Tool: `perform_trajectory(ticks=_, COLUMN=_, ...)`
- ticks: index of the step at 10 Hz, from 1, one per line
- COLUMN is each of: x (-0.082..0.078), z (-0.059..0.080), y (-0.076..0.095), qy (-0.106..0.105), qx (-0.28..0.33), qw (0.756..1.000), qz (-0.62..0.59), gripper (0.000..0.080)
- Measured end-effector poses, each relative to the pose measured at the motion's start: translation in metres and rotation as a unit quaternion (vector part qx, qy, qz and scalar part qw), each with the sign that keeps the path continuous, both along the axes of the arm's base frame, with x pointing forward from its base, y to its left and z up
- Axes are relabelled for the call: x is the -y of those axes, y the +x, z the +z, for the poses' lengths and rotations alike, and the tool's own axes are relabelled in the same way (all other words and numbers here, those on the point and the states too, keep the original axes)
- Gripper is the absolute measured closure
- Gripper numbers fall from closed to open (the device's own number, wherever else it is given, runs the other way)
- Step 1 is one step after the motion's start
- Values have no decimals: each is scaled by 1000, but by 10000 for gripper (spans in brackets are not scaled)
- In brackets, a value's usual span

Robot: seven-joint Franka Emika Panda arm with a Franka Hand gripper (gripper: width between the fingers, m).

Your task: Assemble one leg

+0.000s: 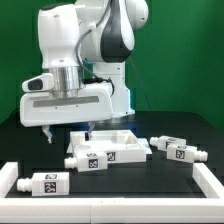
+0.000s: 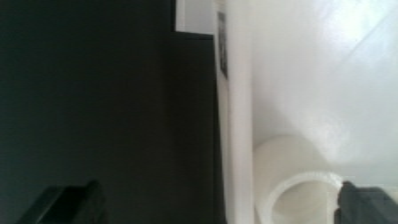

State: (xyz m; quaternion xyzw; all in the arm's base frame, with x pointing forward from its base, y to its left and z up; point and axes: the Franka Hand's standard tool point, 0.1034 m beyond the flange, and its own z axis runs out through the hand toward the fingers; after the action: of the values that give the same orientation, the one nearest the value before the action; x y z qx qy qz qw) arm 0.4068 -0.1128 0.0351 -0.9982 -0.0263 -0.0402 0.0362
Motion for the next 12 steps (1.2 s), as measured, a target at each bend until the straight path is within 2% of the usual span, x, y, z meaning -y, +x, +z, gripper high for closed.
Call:
perform_trajectory(ticks=1, x=-2, z=-2, y=-2, qy=3, qx=-5, qw=1000, qz=-6, gripper=151)
perform_trajectory(ticks=3, x=-18, z=-17, y=-11, qy=20, qx=-38, qw=999, qz=-15, gripper=150)
perform_trajectory(ticks=5, x=-13, z=-26, y=-16, qy=15, qx=-31, qw=999, qz=-8, gripper=150)
perform_trajectory(ticks=7, x=-11, z=-28, y=-16, qy=14, qx=-29, qw=999, qz=-6, gripper=150)
perform_trajectory(ticks=8, x=-12, z=-28, y=-16, qy=14, qx=-29, qw=999, qz=-6, gripper=276)
perform_trajectory(ticks=9, x=-12, z=-28, y=-16, qy=14, qx=-29, qw=999, qz=-6, gripper=276)
perform_trajectory(ticks=10, x=-12, z=-28, y=-16, qy=14, qx=-29, qw=999, qz=-6, gripper=466)
perform_trajectory(ticks=12, x=-12, z=-28, y=-16, qy=14, qx=-29, qw=999, qz=-6, gripper=726)
